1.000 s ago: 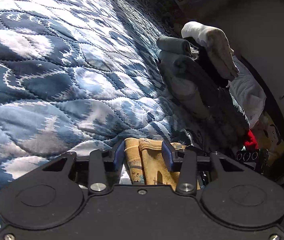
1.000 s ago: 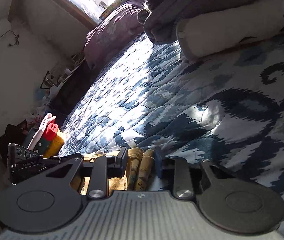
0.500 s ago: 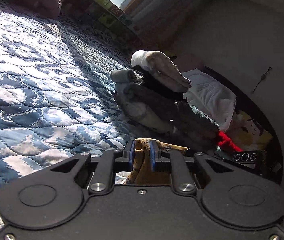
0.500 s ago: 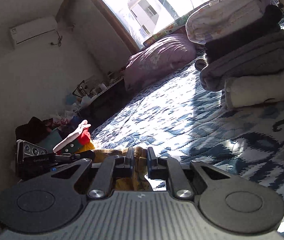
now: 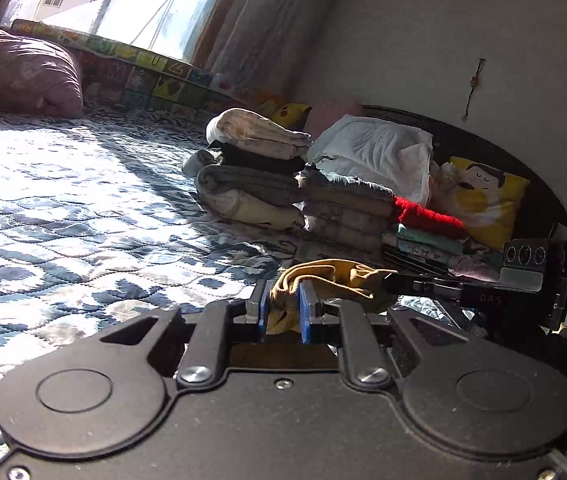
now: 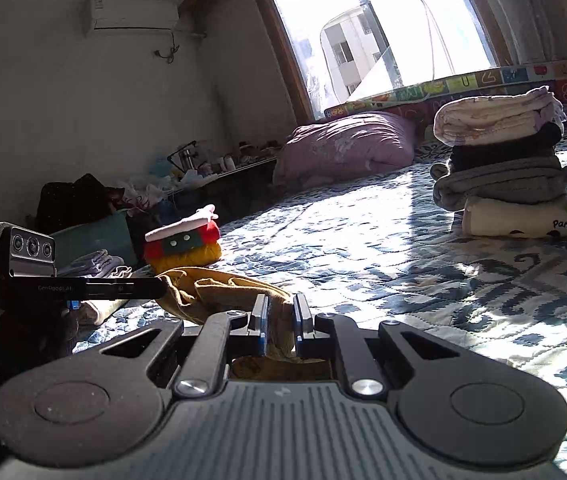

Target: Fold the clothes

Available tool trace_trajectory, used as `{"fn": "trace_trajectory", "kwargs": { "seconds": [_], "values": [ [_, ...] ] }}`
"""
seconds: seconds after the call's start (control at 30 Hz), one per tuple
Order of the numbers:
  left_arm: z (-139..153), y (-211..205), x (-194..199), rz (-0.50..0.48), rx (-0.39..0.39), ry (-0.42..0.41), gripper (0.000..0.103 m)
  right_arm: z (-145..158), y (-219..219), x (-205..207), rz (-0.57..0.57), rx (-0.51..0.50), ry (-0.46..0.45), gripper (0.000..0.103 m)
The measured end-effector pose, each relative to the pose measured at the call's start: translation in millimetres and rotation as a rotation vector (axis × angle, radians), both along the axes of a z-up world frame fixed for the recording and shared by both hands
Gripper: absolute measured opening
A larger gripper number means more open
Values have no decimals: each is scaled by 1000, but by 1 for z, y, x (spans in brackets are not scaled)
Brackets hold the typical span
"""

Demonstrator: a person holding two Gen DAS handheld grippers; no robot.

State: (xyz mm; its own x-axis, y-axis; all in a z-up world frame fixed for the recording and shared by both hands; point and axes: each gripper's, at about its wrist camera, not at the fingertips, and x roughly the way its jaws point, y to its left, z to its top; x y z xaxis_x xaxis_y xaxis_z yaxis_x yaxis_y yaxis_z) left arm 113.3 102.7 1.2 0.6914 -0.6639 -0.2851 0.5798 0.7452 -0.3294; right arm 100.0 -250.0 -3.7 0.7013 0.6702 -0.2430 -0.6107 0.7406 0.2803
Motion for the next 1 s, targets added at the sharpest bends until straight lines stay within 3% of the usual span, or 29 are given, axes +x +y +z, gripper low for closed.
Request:
{"fn": "trace_trajectory", "kwargs": {
  "seconds": [0.07,0.23,0.5,0.57,0.63,0.67,0.7,0.9,0.97,1.0],
  "values": [
    [-4,-2,-16,7,11,1,13,-1,7,-18,1,-71,-26,14],
    [-17,-15,-54,-4,138,-60,13,-10,20,-56,16,-219,-61,14],
    [-42,-36,-80,-81,413,-128,13,-36,44,-85,56,-498,-85,14],
    [-50,-45,-85,-156,517,-116,13,-47,52,-93,101,-593,-60,18],
    [-57,-51,-92,-242,615,-101,19,-54,58,-106,130,-683,-80,27],
    [-58,-50,-94,-268,628,-88,30,-53,56,-111,133,-674,-77,28],
    [-56,-46,-97,-288,608,-73,36,-51,53,-115,136,-662,-73,28],
    [-24,-10,-79,-96,241,-79,35,-15,28,-90,19,-272,-40,28],
    [-21,-13,-59,8,165,-48,33,-14,37,-77,-26,-278,-63,28],
    [-20,-16,-56,9,173,-52,33,-17,44,-72,-35,-296,-76,29]
  ]
}}
